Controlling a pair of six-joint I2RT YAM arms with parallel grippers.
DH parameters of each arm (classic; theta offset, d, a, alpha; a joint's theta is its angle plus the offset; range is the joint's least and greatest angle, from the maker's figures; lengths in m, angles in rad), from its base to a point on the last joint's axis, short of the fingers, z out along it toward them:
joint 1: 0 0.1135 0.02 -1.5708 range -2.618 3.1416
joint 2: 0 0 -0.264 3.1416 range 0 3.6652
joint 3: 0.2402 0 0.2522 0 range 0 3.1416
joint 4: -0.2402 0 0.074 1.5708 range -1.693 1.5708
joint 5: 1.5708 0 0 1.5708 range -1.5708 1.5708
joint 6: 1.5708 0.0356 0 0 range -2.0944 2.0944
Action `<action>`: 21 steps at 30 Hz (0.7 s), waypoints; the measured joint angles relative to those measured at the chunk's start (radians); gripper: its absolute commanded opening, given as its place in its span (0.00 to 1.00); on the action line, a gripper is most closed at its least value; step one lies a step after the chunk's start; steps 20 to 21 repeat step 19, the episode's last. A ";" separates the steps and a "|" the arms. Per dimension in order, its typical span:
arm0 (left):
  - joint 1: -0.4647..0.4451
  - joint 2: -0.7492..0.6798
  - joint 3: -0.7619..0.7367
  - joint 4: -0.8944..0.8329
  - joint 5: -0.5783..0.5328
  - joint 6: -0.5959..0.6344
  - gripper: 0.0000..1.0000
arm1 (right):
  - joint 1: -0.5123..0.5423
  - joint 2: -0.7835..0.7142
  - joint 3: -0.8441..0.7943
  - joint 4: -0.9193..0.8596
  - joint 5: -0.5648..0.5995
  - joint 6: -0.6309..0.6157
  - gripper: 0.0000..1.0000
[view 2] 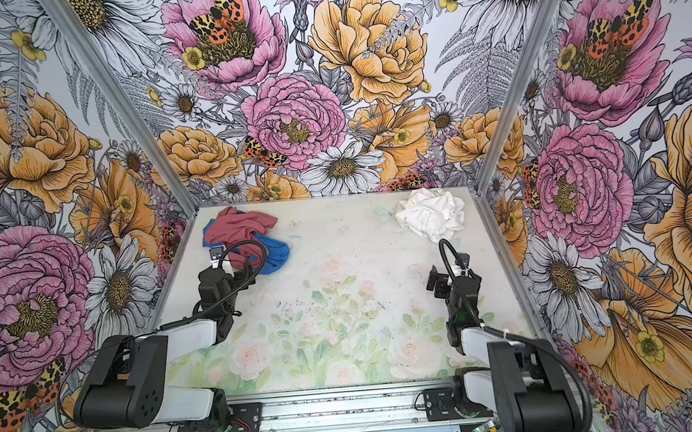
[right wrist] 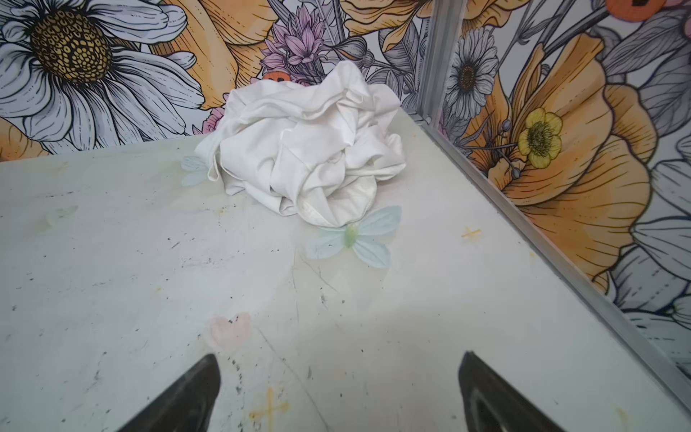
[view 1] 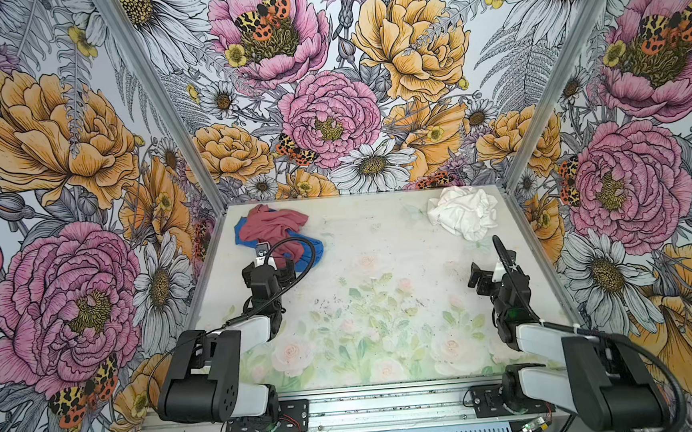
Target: Pick out a specific cloth from the pile
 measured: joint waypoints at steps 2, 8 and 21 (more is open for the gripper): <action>0.037 0.083 -0.055 0.187 0.028 0.000 0.99 | 0.000 0.144 0.018 0.133 0.007 -0.010 1.00; 0.051 0.145 -0.053 0.179 0.019 -0.005 0.99 | 0.000 0.240 0.089 0.202 0.005 -0.037 0.99; 0.056 0.142 -0.023 0.197 0.067 0.000 0.99 | 0.048 0.237 0.190 0.143 -0.009 -0.106 1.00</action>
